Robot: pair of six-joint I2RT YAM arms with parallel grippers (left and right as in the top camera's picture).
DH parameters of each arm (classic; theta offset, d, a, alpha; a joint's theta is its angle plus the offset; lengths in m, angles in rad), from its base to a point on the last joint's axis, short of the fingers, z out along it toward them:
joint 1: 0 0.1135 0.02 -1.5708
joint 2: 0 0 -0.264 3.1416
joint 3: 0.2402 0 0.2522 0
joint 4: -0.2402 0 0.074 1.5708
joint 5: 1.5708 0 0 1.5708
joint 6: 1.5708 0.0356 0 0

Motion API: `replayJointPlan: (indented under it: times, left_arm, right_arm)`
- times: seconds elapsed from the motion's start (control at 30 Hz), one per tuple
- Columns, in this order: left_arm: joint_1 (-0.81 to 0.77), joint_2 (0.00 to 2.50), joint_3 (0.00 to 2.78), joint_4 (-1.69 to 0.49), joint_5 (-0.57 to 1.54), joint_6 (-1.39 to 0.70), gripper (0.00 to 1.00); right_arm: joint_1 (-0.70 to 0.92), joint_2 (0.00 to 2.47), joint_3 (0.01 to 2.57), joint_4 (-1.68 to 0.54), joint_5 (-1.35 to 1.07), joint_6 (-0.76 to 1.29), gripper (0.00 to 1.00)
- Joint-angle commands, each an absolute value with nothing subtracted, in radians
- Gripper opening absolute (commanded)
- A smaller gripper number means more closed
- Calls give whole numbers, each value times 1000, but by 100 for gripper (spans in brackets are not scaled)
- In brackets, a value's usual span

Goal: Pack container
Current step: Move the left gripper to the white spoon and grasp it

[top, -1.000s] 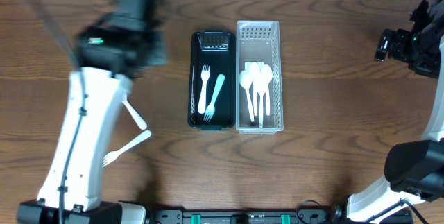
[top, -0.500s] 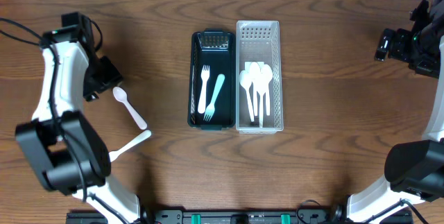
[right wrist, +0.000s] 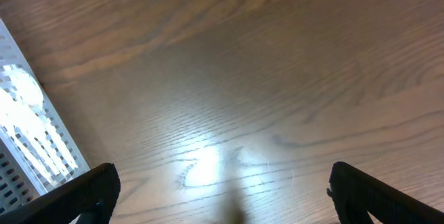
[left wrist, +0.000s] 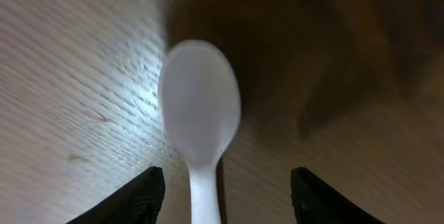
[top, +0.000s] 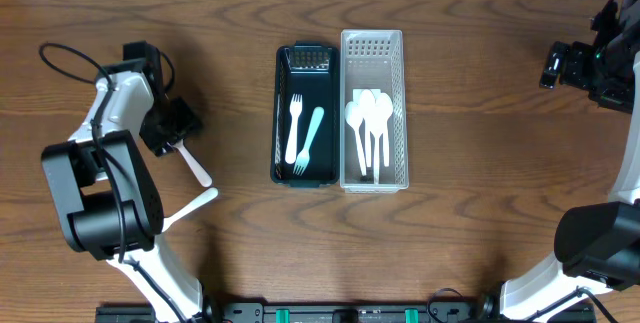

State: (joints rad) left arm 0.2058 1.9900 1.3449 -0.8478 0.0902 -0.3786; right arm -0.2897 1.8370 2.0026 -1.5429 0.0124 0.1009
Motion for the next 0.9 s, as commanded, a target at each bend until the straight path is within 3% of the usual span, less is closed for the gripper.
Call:
replayJointPlan:
  times: [0.0, 0.7, 0.87]
  left_arm:
    - [207, 2003, 1318, -834, 98, -392, 61]
    - [207, 2008, 1251, -776, 86, -391, 59]
    - [207, 2008, 1251, -776, 86, -391, 42]
  right_arm:
    - [-289, 1840, 1999, -1542, 11, 88, 99]
    - [-289, 1840, 1999, -1549, 11, 88, 99]
    - [-289, 1840, 1999, -1549, 11, 88, 99]
